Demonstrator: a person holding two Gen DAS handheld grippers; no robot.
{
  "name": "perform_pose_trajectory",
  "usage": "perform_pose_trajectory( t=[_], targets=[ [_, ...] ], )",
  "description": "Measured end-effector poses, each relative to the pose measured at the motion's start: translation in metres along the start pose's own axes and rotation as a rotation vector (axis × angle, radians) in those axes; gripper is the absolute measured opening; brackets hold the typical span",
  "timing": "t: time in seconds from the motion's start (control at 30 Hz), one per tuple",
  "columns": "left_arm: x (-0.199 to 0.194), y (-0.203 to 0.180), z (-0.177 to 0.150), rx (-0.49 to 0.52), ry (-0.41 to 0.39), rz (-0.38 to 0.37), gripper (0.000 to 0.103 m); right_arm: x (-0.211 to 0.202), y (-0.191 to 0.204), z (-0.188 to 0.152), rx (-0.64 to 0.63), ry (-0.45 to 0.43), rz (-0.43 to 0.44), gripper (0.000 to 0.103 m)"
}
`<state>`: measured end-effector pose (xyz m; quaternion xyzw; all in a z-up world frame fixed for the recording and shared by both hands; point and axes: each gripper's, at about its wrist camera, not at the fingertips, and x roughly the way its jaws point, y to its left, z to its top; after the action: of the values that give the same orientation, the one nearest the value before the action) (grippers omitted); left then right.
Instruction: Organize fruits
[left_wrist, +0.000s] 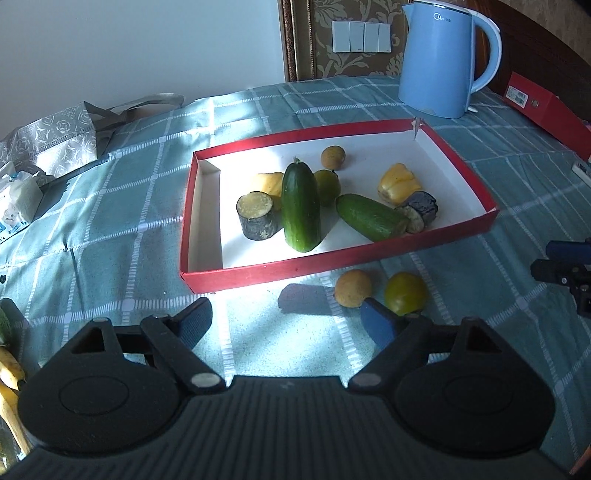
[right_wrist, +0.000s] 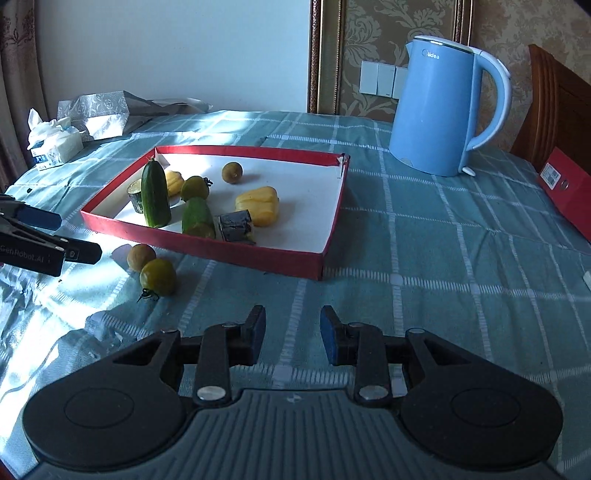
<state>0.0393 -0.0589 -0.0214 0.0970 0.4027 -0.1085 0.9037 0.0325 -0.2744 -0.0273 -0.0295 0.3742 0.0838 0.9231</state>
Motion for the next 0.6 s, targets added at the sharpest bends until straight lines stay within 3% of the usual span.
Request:
perform_pose_trajectory(
  t=[0.6],
  targets=[
    [0.018,-0.004,0.005,0.015,0.031,-0.023,0.086,-0.011,-0.001,-0.016,0.058,0.019,-0.035,0.031]
  ],
)
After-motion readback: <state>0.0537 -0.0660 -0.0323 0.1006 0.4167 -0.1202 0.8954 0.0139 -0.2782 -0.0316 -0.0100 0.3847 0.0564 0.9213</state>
